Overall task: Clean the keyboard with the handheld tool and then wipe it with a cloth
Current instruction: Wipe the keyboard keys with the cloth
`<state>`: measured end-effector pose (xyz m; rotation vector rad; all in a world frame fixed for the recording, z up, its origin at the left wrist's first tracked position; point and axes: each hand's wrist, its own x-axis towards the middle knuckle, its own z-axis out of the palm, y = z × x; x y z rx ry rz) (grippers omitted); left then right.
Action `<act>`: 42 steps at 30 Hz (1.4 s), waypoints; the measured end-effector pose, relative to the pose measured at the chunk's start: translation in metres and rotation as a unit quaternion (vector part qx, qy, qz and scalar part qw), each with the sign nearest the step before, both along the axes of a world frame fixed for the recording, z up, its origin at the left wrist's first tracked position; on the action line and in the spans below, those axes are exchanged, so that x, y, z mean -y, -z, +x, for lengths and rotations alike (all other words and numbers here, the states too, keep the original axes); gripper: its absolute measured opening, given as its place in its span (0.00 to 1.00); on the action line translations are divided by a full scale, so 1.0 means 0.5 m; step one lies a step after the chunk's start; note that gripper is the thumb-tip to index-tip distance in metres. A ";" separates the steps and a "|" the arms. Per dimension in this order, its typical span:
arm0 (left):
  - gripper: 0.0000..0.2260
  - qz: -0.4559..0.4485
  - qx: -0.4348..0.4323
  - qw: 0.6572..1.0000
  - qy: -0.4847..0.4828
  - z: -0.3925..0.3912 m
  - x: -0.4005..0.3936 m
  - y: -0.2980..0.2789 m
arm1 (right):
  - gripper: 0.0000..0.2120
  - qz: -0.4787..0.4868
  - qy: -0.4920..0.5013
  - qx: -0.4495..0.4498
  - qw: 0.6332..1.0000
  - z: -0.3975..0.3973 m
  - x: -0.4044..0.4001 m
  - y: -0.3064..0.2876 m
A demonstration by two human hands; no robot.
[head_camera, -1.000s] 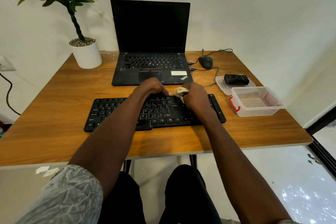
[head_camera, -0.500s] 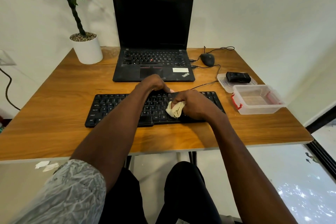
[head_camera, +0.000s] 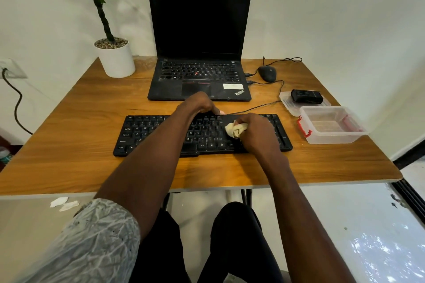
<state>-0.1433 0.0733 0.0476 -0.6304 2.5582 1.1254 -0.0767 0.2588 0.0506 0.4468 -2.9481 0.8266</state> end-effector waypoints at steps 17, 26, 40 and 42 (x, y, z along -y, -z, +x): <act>0.22 -0.001 0.001 1.000 -0.003 0.004 -0.003 -0.005 | 0.17 -0.015 -0.197 -0.040 0.980 0.114 0.045 0.038; 0.21 -0.001 -0.001 1.000 0.000 0.004 0.000 -0.003 | 0.14 -0.010 -0.171 -0.048 0.984 0.041 0.043 0.029; 0.20 -0.013 -0.007 1.000 0.009 0.000 0.007 0.001 | 0.14 -0.021 -0.239 -0.033 0.970 0.015 0.081 0.024; 0.21 -0.012 -0.013 1.000 0.010 0.000 0.008 0.004 | 0.11 -0.086 -0.127 -0.049 0.987 -0.016 0.067 0.015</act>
